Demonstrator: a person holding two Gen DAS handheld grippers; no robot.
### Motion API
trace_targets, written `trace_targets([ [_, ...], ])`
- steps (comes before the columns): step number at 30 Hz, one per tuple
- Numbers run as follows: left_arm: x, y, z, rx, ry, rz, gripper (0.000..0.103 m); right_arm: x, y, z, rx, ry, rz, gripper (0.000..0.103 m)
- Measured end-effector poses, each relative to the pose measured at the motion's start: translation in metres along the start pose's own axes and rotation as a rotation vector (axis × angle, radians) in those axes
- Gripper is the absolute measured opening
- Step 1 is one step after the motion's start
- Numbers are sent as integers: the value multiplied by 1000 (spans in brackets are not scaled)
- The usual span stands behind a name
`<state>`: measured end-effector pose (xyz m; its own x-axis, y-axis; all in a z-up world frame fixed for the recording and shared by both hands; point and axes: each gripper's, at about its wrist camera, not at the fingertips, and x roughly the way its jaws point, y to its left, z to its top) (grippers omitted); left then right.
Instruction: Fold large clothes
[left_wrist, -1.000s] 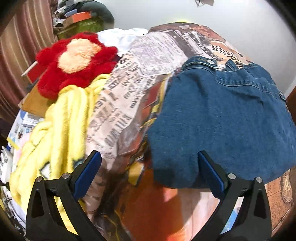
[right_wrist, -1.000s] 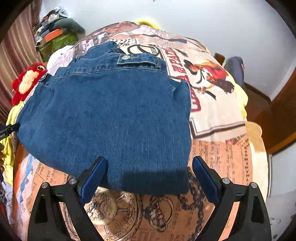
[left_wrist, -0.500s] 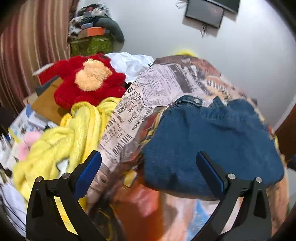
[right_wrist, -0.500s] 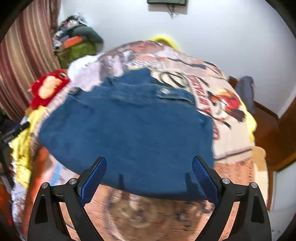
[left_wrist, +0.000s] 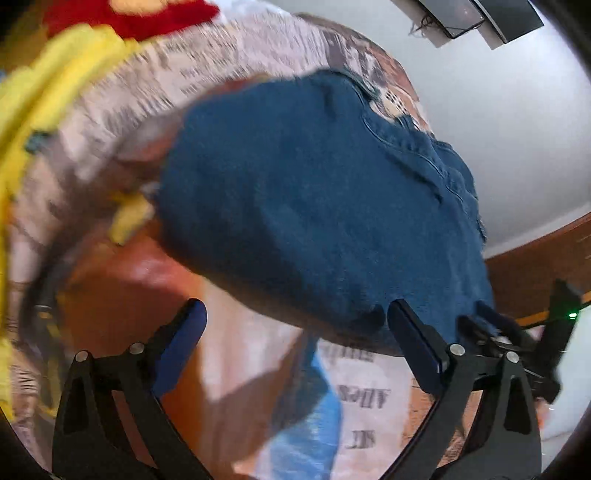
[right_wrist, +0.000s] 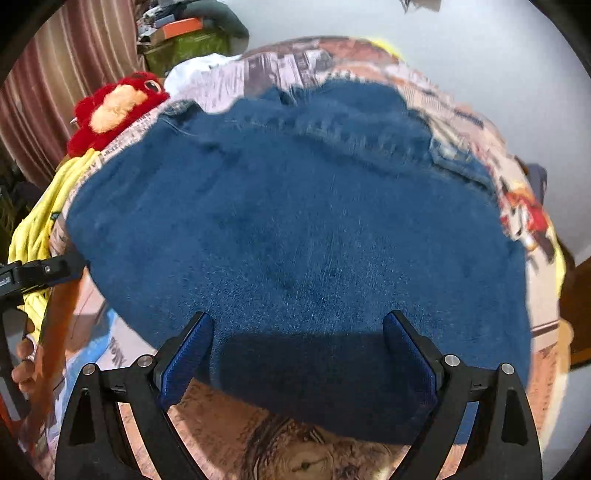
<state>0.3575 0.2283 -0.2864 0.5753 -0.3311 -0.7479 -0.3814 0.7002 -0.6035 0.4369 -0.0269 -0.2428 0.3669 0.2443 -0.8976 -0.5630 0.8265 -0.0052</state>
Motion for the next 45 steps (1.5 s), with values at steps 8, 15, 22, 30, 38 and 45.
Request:
trace_targets([
  [8, 33, 1, 27, -110, -38, -117, 100, 3, -7, -2, 8, -24, 30, 101],
  [15, 50, 8, 57, -200, -123, -26, 72, -1, -7, -1, 10, -14, 31, 101],
  [22, 35, 3, 65, -200, -137, -28, 47, -18, -10, -4, 21, 8, 4, 101],
  [30, -58, -53, 63, 32, -328, -2, 36, -48, -1, 13, 11, -62, -3, 101],
  [38, -125, -101, 54, 239, -499, 66, 35, -25, 47, 48, -32, -70, 68, 101],
  [45, -107, -108, 46, 282, -448, 111, 35, 33, 92, 39, -109, 38, 102, 102],
])
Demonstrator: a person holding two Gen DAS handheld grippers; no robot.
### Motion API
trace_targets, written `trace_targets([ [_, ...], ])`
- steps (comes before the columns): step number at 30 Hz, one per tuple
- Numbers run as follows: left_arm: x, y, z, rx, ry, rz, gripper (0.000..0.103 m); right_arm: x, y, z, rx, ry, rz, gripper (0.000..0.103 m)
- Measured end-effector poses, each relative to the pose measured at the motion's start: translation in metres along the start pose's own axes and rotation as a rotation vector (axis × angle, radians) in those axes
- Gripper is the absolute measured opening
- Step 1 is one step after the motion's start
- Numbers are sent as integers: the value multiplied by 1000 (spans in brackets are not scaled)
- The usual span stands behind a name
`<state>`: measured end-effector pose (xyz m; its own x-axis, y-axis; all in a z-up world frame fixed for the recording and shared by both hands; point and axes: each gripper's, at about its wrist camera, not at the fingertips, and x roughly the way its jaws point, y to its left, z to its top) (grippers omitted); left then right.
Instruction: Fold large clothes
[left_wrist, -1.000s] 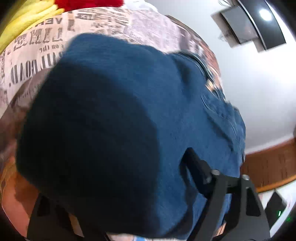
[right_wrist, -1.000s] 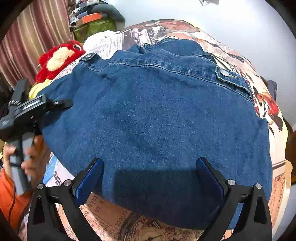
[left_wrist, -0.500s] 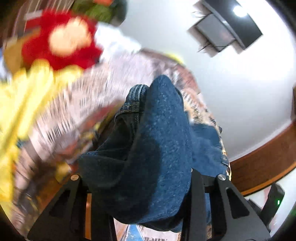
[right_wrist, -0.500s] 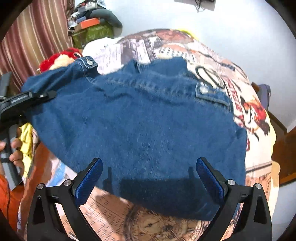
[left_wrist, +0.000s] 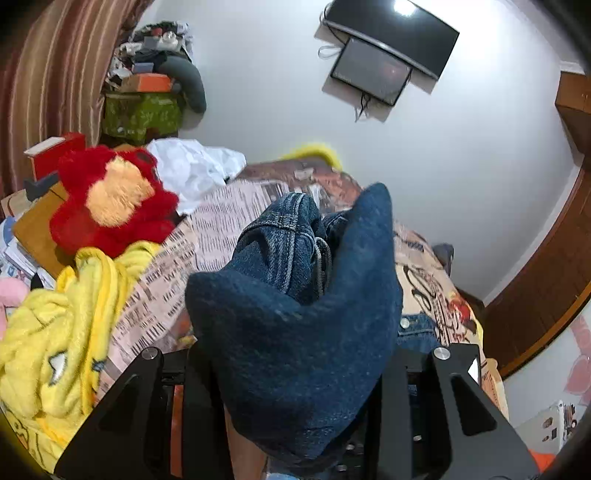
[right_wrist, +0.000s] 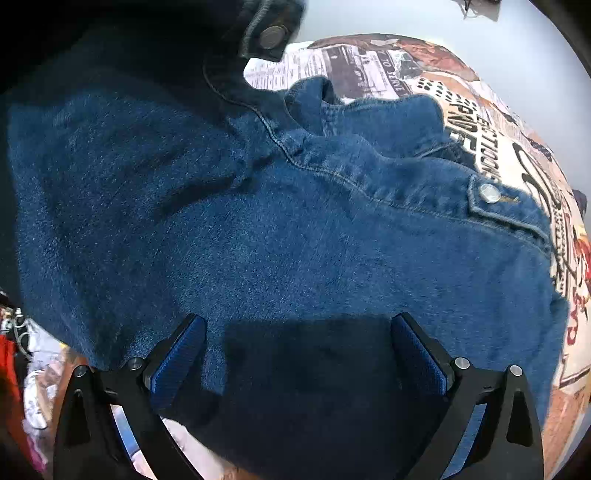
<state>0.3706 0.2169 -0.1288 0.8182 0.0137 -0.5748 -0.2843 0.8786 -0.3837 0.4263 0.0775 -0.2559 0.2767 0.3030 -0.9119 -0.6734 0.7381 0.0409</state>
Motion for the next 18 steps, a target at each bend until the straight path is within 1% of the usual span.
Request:
trace_targets([
  [2, 8, -6, -2, 10, 7, 19, 35, 2, 2, -2, -26, 3, -6, 102],
  [4, 15, -13, 0, 14, 19, 34, 35, -2, 0, -2, -61, 25, 32, 102],
  [5, 17, -16, 2, 13, 22, 33, 35, -7, -5, -3, -58, 38, 65, 102],
  [7, 21, -25, 9, 11, 28, 23, 35, -19, -19, -9, -14, 43, 111, 102],
  [11, 30, -55, 23, 15, 36, -7, 35, -54, -69, -27, 125, 13, 168, 102],
  [13, 35, -77, 30, 34, 37, -19, 35, -67, -92, -38, 185, -2, 168, 102],
  [14, 37, -90, 33, 50, 37, -25, 35, -75, -111, -46, 232, -14, 154, 102],
  [16, 41, -116, 35, 83, 34, -31, 35, -86, -132, -59, 285, -29, 121, 102],
  [17, 43, -136, 35, 119, 30, -38, 35, -93, -144, -67, 311, -36, 103, 102],
  [18, 44, -147, 34, 142, 26, -42, 35, -98, -157, -75, 334, -39, 92, 102],
])
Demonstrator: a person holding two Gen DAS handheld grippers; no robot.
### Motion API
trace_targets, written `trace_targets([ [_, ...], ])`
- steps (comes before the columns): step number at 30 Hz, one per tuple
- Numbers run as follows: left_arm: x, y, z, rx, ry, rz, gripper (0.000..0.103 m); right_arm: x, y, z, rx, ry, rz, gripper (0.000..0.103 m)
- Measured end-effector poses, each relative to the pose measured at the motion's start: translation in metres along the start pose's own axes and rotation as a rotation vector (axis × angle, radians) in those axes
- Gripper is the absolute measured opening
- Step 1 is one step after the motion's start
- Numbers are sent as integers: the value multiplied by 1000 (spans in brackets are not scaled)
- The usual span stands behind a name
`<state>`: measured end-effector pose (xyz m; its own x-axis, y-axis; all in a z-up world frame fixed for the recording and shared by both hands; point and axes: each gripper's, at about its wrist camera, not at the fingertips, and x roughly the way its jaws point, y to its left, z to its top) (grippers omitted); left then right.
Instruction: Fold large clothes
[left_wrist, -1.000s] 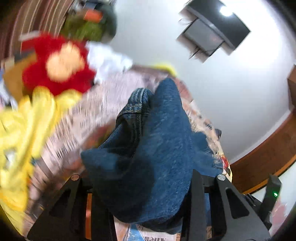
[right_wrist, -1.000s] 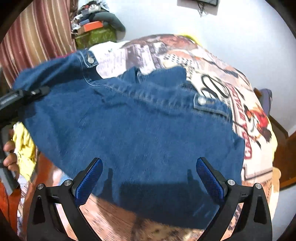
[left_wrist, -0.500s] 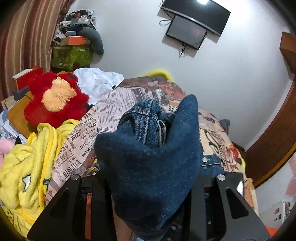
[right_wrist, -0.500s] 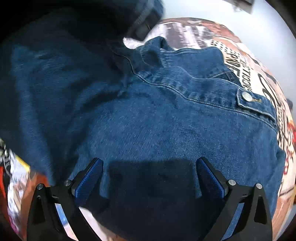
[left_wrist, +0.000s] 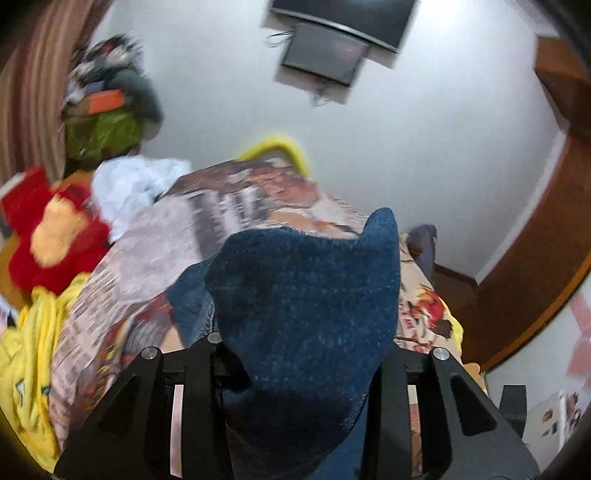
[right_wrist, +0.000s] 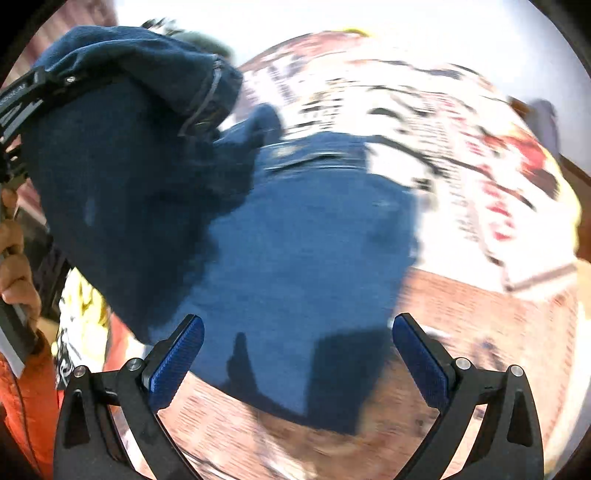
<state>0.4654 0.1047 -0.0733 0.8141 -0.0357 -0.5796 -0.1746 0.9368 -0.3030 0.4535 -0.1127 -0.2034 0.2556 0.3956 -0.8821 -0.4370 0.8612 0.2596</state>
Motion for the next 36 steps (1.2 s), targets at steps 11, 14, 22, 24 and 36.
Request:
trace_targets([
  [11, 24, -135, -100, 548, 81, -62, 35, -58, -85, -45, 182, -52, -67, 102],
  [14, 26, -133, -131, 620, 145, -98, 35, -69, -93, -56, 210, -61, -69, 102],
  [22, 18, -121, -173, 681, 288, -141, 36, -91, -101, -77, 234, -78, -70, 102],
  [24, 12, -122, -183, 719, 289, -121, 38, -98, -96, -82, 233, -88, -62, 102],
  [36, -45, -95, -173, 669, 289, -181, 92, -131, -46, -64, 140, -171, -6, 102],
])
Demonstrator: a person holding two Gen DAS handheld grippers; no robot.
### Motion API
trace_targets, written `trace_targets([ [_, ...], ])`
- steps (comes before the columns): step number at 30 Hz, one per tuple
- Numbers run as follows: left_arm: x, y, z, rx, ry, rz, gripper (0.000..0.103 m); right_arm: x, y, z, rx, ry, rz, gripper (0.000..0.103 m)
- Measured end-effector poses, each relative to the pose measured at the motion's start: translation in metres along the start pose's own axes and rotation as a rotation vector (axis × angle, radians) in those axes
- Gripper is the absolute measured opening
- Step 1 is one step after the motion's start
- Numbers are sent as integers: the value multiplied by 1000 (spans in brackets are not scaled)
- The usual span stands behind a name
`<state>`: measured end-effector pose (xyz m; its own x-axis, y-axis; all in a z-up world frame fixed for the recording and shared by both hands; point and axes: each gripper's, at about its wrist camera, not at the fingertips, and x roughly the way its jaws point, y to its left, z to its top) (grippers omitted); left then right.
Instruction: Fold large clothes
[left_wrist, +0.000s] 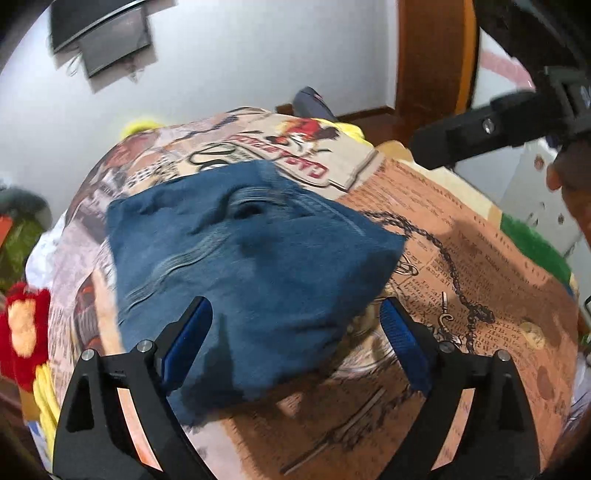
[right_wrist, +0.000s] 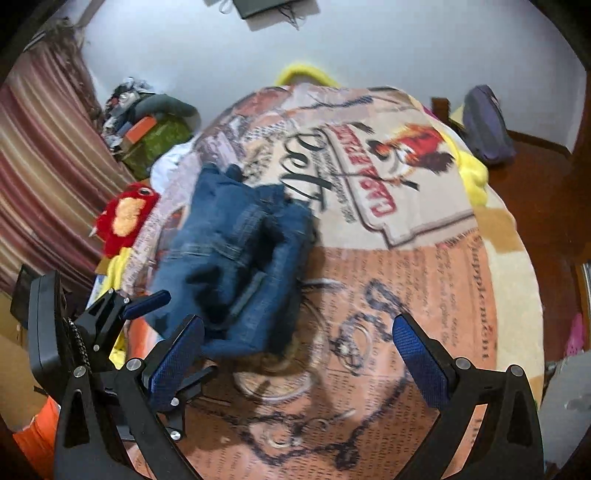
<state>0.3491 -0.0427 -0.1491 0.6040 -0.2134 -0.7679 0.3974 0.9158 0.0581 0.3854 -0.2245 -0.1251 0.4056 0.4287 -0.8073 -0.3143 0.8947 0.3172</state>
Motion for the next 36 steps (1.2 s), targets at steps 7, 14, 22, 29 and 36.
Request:
trace_targets([
  [7, -31, 94, -8, -261, -40, 39, 99, 29, 38, 19, -30, 28, 96, 102],
  [14, 2, 165, -35, -454, 56, 67, 99, 96, 46, 40, 60, 122, 161, 101],
  [22, 42, 181, -62, -569, 103, -35, 103, 150, 27, 67, 146, 198, 206, 33],
  [29, 42, 176, -62, -528, 84, -45, 103, 118, 49, 100, 32, 59, 257, 21],
  [36, 47, 172, -63, -515, 94, -42, 103, 144, 52, 94, -146, 62, 44, 21],
])
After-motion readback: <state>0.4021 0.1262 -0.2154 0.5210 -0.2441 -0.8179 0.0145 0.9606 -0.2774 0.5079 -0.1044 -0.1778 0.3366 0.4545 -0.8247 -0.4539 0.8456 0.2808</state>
